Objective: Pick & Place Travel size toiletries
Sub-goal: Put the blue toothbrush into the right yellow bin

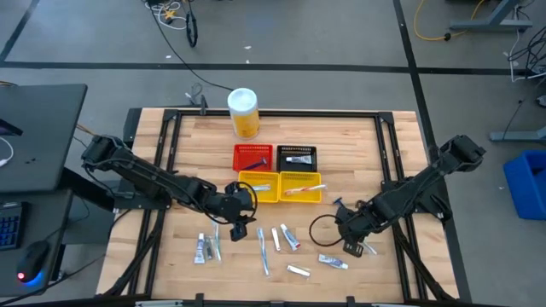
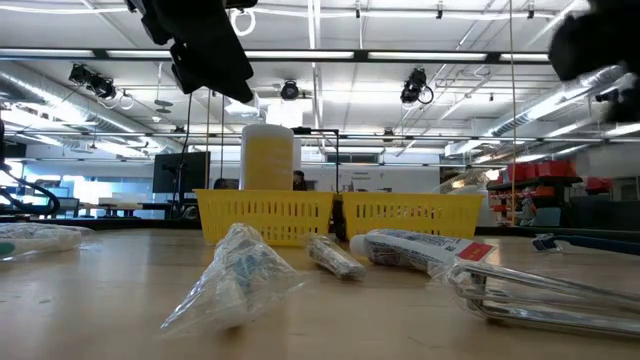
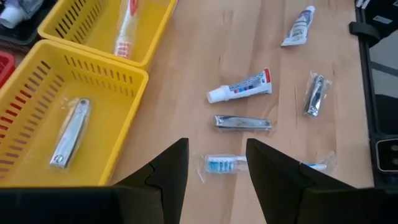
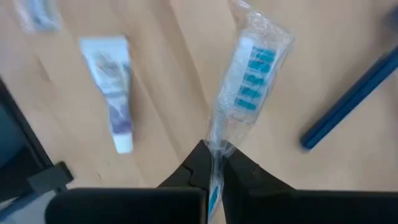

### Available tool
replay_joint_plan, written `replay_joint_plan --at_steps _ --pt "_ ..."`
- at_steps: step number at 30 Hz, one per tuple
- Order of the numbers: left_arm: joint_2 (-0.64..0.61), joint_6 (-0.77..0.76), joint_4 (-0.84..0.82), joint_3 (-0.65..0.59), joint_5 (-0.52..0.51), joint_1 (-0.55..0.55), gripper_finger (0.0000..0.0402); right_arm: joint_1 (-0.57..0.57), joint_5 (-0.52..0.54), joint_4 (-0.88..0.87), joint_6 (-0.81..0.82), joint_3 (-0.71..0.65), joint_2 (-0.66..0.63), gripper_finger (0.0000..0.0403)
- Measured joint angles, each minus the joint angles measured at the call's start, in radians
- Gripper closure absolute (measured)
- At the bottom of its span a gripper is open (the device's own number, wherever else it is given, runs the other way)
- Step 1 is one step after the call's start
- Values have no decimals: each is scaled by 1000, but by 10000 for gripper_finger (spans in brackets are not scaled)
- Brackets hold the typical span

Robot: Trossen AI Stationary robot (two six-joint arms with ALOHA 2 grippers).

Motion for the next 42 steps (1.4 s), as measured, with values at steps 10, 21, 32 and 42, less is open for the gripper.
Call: replay_joint_plan --at_steps 10,21,32,42 --pt "0 20 1 0 -8 0 230 -186 -14 -55 -494 238 2 387" --pt "0 44 2 0 -22 0 230 -483 -127 -111 -904 373 214 388" --pt "0 76 2 0 -38 0 230 -668 -125 -353 -1184 658 529 384" --pt "0 79 0 0 -30 0 230 -706 -124 -340 -1267 689 595 377"
